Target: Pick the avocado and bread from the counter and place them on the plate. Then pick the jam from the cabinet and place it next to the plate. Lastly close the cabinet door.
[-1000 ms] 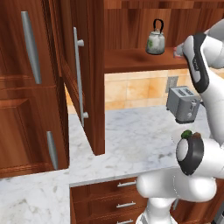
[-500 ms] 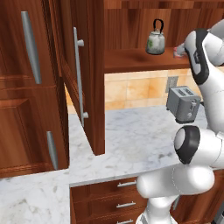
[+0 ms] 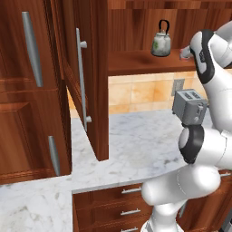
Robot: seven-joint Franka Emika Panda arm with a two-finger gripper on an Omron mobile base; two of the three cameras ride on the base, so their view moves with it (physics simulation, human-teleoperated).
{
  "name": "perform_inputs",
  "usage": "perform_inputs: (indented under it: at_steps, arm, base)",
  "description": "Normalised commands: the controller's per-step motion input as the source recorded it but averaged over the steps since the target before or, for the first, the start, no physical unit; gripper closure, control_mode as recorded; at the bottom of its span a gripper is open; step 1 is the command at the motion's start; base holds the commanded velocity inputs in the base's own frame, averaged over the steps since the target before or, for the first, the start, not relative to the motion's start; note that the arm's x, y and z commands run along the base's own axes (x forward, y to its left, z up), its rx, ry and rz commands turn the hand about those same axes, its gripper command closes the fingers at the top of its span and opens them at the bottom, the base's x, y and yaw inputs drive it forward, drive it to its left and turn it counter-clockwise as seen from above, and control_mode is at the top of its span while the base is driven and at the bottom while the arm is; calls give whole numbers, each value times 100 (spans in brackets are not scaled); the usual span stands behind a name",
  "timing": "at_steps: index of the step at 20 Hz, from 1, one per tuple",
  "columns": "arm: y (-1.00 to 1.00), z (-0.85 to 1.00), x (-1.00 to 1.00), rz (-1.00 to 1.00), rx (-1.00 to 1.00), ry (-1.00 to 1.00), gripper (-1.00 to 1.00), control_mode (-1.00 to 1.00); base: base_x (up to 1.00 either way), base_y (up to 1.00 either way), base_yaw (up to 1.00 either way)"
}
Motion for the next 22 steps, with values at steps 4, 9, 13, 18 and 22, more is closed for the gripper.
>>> perform_inputs:
  at_steps: [4, 9, 13, 18, 22]
  arm:
    - [-3, -8, 16, 0, 0, -1, -100, -100]
    - [-4, -3, 22, 0, 0, 0, -100, -100]
    - [-5, -2, 23, 0, 0, 0, -100, -100]
    - [-7, -2, 22, 0, 0, 0, -100, -100]
    - [-14, 0, 24, 1, 0, 0, -100, -100]
  base:
    - [0, 0, 0]
    - [0, 0, 0]
    - [0, 0, 0]
    - [0, 0, 0]
    - [0, 0, 0]
